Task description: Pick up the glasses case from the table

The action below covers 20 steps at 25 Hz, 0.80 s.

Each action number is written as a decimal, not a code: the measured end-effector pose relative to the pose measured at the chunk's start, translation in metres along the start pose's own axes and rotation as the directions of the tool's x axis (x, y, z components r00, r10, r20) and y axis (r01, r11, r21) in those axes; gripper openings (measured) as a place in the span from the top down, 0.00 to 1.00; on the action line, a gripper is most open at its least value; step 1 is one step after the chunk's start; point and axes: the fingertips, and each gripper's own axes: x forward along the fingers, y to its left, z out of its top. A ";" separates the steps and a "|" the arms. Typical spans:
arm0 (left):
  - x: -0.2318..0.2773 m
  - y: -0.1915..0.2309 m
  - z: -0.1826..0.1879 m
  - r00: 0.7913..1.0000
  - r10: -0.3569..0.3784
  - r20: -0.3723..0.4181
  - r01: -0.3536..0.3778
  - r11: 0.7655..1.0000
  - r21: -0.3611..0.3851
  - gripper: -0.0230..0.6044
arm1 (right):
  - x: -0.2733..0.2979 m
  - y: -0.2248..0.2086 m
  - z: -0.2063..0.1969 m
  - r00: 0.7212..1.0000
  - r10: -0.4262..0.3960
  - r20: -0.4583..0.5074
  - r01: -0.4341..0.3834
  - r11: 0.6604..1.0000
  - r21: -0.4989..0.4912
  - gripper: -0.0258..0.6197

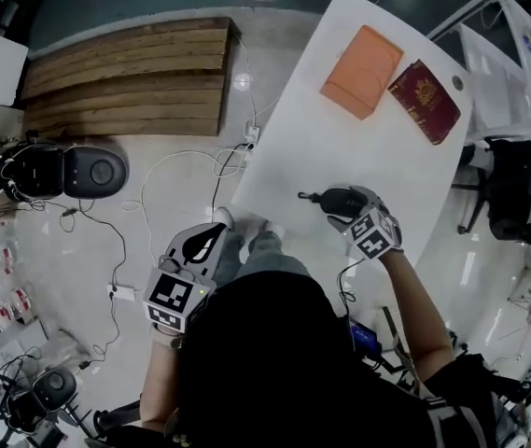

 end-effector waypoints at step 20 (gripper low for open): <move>-0.032 0.024 -0.023 0.998 0.056 -0.010 -0.057 0.998 -0.041 0.94 | 0.030 -0.015 -0.014 0.971 -0.094 -0.222 0.033 0.964 -0.263 0.38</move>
